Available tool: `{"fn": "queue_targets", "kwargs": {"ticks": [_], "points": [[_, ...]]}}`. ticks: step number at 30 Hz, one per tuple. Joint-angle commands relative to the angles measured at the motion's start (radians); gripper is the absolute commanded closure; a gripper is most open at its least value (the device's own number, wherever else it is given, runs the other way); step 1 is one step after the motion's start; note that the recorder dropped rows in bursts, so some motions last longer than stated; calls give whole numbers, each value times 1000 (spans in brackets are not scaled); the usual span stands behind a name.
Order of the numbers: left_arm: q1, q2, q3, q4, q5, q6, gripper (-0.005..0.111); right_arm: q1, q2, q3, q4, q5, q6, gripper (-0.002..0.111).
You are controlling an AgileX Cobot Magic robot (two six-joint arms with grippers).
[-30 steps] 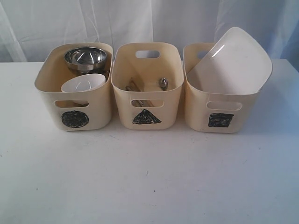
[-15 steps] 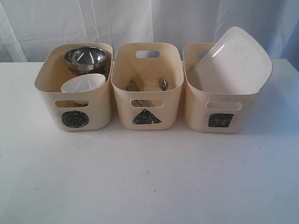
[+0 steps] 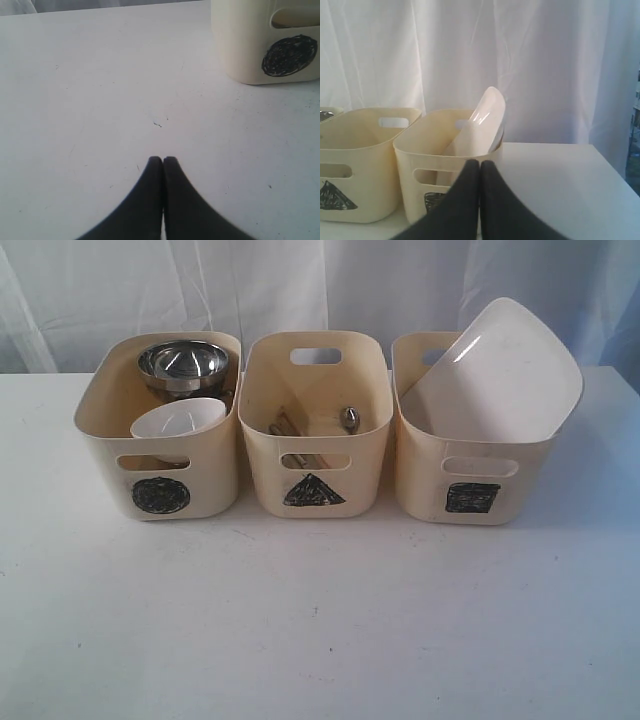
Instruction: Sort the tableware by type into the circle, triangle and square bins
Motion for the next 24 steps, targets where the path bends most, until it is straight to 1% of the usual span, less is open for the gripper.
{"fn": "queue_targets", "kwargs": {"ticks": [1, 6, 9, 11, 13, 15, 16, 18, 20, 22, 24], "points": [[-5, -4, 4, -10, 2, -6, 107, -1, -6, 5, -32, 56, -9, 108], [-5, -4, 4, -10, 2, -6, 107, -1, -6, 5, -49, 110, -9, 108], [-5, -4, 4, -10, 2, -6, 107, -1, -6, 5, -49, 98, -9, 108], [-5, -4, 4, -10, 2, -6, 107, -1, -6, 5, -28, 30, -9, 108], [-5, -4, 4, -10, 2, -6, 107, -1, -6, 5, 67, -81, -9, 108], [-5, -4, 4, -10, 2, -6, 107, -1, -6, 5, 203, -210, -9, 108], [-5, -4, 4, -10, 2, -6, 107, -1, -6, 5, 197, -218, -9, 108], [-5, -4, 4, -10, 2, -6, 107, -1, -6, 5, 196, -171, -9, 108], [-5, -4, 4, -10, 2, -6, 107, -1, -6, 5, 185, -62, -9, 108], [-5, -4, 4, -10, 2, -6, 107, -1, -6, 5, 128, 59, -9, 108], [-5, -4, 4, -10, 2, -6, 107, -1, -6, 5, 111, 99, -9, 108]]}}
